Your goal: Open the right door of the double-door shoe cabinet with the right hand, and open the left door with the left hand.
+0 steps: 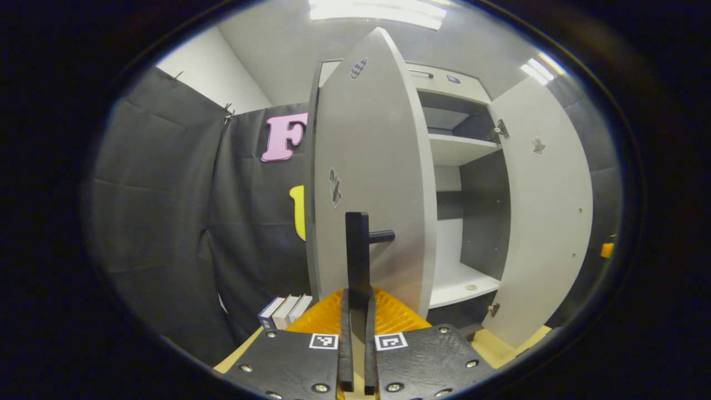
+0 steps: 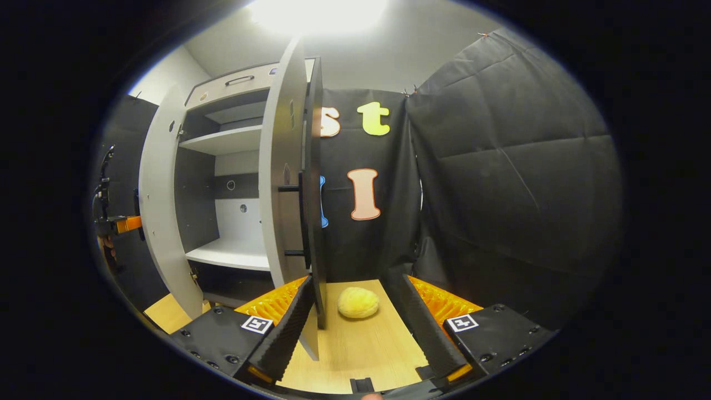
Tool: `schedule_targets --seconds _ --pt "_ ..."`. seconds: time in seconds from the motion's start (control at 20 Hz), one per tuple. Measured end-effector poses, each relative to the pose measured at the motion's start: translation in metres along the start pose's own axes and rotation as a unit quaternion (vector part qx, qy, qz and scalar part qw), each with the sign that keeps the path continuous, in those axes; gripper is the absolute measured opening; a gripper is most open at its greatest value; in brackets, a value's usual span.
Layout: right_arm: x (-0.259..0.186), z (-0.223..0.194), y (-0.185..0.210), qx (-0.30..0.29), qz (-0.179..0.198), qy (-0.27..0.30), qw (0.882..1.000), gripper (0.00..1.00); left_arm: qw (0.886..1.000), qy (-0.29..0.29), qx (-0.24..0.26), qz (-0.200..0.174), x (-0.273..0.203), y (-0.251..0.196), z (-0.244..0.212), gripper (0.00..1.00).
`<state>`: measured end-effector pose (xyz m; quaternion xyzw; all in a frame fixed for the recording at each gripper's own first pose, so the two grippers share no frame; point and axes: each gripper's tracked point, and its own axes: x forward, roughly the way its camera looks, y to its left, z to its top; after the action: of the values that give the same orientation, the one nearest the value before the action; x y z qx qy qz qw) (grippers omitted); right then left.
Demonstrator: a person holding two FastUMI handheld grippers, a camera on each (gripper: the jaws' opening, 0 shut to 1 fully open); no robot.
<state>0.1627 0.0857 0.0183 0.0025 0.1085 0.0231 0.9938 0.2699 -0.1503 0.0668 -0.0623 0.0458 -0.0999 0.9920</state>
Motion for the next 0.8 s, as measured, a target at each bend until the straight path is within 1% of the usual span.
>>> schedule_targets --seconds 0.25,0.3,0.35,0.4,0.45,0.55,0.8 --pt "-0.003 0.002 0.022 0.004 -0.003 0.0 1.0 0.98 0.999 0.006 0.021 0.023 -0.003 0.02 -0.005 0.1" --pt "-0.004 0.003 0.028 0.003 -0.001 -0.002 1.0 0.98 0.999 0.015 0.03 0.03 -0.002 0.025 -0.011 0.06" --pt "-0.004 0.006 0.032 0.001 0.0 -0.004 1.0 0.98 0.998 0.02 0.039 0.043 -0.005 0.035 -0.012 0.07" --pt "-0.004 0.006 0.036 -0.002 -0.001 -0.006 1.0 0.98 0.997 0.013 0.049 0.057 -0.009 0.046 -0.006 0.01" --pt "-0.005 0.008 0.039 -0.006 -0.001 -0.008 1.0 0.98 0.998 0.006 0.042 0.055 -0.005 0.052 -0.004 0.04" --pt "-0.005 0.008 0.045 -0.009 0.0 -0.008 1.0 0.98 0.999 0.007 -0.003 0.049 -0.003 0.046 -0.007 0.03" --pt "-0.004 0.011 0.057 -0.012 0.002 -0.01 1.0 0.98 0.999 0.006 0.005 0.034 -0.007 0.048 -0.009 0.03"
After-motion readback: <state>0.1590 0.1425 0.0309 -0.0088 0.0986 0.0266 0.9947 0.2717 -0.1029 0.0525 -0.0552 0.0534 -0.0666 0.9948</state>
